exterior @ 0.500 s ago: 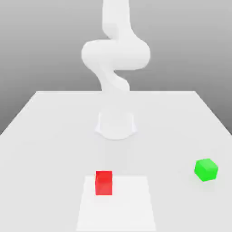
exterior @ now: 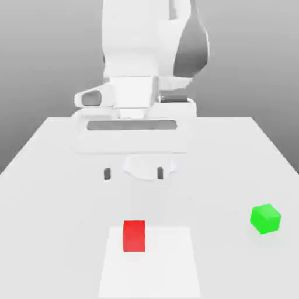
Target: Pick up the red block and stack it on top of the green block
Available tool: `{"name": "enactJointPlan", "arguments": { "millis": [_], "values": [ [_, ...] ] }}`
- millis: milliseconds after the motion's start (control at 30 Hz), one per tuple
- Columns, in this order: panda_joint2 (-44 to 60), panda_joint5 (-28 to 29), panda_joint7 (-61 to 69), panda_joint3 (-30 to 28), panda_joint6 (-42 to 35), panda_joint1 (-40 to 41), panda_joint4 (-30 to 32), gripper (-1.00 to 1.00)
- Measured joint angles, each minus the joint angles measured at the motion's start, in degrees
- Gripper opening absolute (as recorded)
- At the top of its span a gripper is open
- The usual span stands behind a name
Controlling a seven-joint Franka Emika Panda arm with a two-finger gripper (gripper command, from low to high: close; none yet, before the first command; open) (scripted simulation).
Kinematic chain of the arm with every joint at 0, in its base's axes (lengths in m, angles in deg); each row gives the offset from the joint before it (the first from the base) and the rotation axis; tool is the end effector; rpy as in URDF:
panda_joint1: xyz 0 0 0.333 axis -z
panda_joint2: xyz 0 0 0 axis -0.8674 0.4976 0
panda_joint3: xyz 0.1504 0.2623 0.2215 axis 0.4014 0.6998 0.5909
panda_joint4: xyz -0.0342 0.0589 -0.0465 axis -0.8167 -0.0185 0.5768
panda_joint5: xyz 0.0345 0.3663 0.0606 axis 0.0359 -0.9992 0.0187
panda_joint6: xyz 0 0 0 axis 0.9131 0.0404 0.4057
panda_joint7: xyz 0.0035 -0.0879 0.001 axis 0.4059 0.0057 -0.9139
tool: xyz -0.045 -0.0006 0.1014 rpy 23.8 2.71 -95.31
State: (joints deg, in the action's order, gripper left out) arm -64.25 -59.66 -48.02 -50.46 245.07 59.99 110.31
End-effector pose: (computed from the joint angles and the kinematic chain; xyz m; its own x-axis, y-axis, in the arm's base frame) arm 0.3794 -0.0309 0.3566 0.7027 -0.7052 0.0944 -0.6975 -0.7090 -0.1044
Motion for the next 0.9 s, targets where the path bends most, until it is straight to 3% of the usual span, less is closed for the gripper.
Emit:
{"name": "enactJointPlan", "arguments": {
  "millis": [100, 300, 333, 567, 800, 900],
  "values": [
    [7.39, 0.87, 0.36, -0.51, 5.07, 0.46, 4.3, 0.0],
    [20.03, -2.7, 3.21, 1.65, 15.61, 1.8, 3.61, 0.0],
    [21.95, -2.7, 3.19, 2.45, 17.23, 2.6, 3.35, -1.0],
    [22.36, -2.66, 3.14, 2.79, 17.59, 2.94, 3.3, -1.0],
    [9.55, 0.7, 0.87, 1.67, 6.61, 2.64, 5.11, -1.0],
    [8.05, 0.58, 6.37, 4.9, 4.0, -3.91, 4.0, -1.0]
  ]
}}
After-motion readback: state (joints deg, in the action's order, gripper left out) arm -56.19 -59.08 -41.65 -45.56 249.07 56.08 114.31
